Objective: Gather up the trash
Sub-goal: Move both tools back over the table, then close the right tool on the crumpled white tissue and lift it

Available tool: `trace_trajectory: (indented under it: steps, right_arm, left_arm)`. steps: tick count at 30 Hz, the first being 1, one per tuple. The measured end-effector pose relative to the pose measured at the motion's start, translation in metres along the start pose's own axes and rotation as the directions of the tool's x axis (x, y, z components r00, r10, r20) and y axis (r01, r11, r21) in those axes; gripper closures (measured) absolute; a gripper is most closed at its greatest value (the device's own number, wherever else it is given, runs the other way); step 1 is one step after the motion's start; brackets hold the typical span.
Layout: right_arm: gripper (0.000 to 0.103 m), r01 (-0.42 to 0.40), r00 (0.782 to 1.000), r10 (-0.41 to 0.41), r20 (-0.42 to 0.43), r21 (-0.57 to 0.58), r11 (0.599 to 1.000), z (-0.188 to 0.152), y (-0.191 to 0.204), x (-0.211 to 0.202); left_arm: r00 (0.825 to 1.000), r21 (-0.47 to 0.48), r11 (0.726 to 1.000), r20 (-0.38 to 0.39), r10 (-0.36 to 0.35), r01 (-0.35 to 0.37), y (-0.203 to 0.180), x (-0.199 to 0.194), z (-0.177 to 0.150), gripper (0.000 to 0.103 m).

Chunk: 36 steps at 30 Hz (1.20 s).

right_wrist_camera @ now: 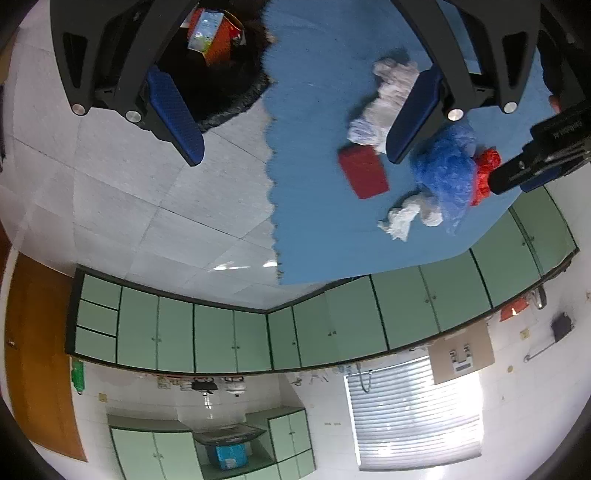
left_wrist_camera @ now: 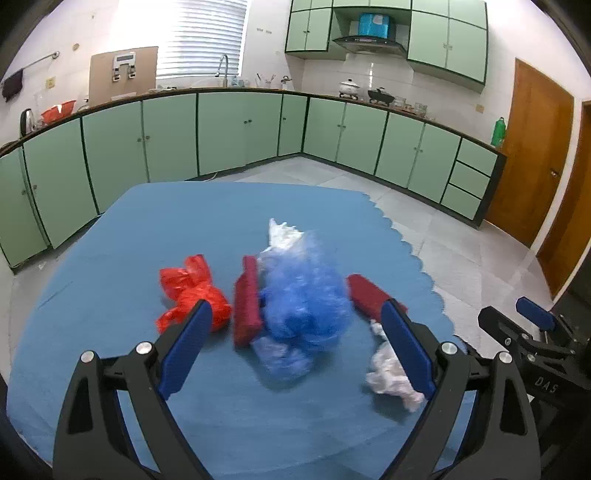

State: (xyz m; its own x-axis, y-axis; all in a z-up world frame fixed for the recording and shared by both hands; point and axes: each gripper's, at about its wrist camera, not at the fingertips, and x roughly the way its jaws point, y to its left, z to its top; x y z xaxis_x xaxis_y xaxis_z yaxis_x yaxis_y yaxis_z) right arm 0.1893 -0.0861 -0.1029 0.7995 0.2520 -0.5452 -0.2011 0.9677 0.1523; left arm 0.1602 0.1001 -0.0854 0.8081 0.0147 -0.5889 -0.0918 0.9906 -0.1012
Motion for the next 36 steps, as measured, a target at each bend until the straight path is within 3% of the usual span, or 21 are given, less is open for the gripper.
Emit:
trace_trajectory:
  steps: [9, 17, 23, 31, 36]
  right_arm:
    - [0.007, 0.018, 1.000, -0.018, -0.004, -0.053, 0.998, -0.007, 0.041, 0.019]
    - [0.015, 0.018, 0.996, -0.025, -0.080, -0.084, 0.996, -0.018, 0.058, 0.041]
    - [0.032, -0.003, 0.991, -0.008, -0.132, -0.089, 0.996, -0.023, 0.060, 0.053]
    - [0.066, -0.069, 0.979, 0.051, -0.198, -0.086, 0.994, -0.031, 0.061, 0.062]
    - [0.077, -0.099, 0.975, 0.082, -0.207, -0.075, 0.992, -0.032, 0.059, 0.062]
  left_arm:
    - [1.000, -0.023, 0.999, 0.005, 0.028, -0.028, 0.026, 0.006, -0.005, 0.013]
    - [0.999, -0.035, 0.998, -0.008, 0.043, -0.043, 0.048, 0.012, -0.010, 0.013]
    - [0.999, -0.042, 0.998, -0.018, 0.042, -0.043, 0.051, 0.016, -0.010, 0.013]
    - [0.999, -0.041, 0.999, -0.028, 0.029, -0.030, 0.049, 0.020, -0.011, 0.013]
    - [0.999, -0.031, 0.999, -0.030, 0.019, -0.020, 0.044, 0.021, -0.011, 0.013]
